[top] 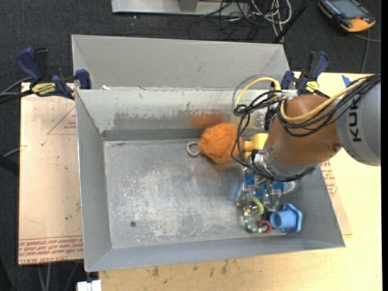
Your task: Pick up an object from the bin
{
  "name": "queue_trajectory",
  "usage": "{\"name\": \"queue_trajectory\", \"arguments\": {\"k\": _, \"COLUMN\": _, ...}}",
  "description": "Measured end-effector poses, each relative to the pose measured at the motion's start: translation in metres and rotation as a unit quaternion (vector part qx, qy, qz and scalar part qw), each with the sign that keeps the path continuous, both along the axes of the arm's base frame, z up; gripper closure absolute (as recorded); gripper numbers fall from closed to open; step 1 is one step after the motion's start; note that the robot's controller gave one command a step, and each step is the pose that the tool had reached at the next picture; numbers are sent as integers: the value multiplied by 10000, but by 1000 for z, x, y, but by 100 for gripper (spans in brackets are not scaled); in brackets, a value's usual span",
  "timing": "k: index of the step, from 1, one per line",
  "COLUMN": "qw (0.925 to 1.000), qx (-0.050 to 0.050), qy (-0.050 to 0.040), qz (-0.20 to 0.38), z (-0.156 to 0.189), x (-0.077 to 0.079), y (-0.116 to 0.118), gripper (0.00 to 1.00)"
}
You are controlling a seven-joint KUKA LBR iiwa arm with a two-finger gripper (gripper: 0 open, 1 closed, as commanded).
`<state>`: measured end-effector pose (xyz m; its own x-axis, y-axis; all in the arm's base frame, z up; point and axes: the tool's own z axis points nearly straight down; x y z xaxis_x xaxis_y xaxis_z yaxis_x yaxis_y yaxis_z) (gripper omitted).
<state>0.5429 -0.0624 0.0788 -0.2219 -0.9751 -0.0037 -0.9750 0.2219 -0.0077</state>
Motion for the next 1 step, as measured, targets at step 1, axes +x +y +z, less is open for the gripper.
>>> {"name": "queue_trajectory", "arguments": {"k": 1, "qw": 10000, "qx": 1, "qy": 1, "qz": -1, "z": 1, "x": 0, "y": 0, "gripper": 100}}
